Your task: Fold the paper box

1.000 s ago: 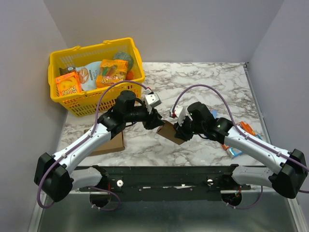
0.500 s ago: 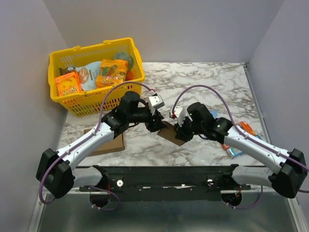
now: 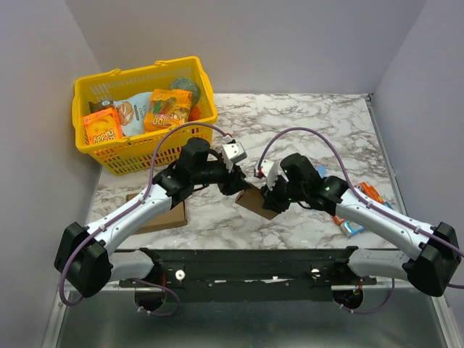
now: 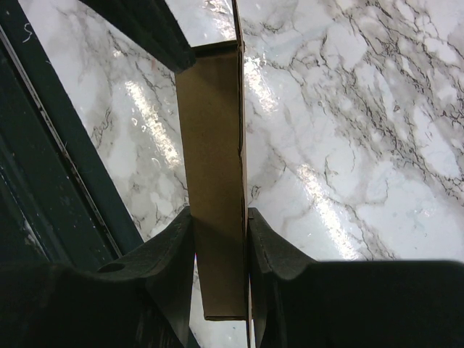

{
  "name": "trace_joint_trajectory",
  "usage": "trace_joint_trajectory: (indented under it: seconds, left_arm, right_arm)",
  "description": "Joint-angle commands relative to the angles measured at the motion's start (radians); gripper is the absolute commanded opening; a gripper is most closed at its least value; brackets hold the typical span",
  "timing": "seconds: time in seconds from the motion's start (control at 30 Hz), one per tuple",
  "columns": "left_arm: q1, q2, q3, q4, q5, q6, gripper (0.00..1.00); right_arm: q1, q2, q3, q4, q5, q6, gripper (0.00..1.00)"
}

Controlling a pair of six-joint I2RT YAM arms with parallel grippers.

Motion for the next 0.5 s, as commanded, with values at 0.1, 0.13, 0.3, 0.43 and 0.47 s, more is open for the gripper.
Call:
trace_joint_trajectory:
  seconds: [0.1,0.13,0.3,0.43,0.47]
  left_arm:
    - [-0.013,0.011,-0.005,0.011,0.012,0.010,0.41]
    - [-0.013,0.017,-0.002,0.010,0.012,0.010,0.41]
    - [-0.019,0.024,-0.006,-0.001,-0.028,0.026,0.48]
    - [-0.022,0.030,-0.005,-0.006,-0.031,0.026,0.46]
    - [-0.022,0.031,-0.005,-0.007,-0.031,0.026,0.44]
  right_arm:
    - [0.007,0.003,0.034,-0.004,-0.020,-0.006,0.33]
    - [0.009,0.003,0.034,-0.004,-0.020,-0.004,0.33]
    - [0.007,0.003,0.034,-0.005,-0.024,-0.004,0.33]
    - [0.007,0.003,0.034,-0.005,-0.027,-0.006,0.33]
    - [0.007,0.003,0.036,-0.005,-0.027,-0.006,0.33]
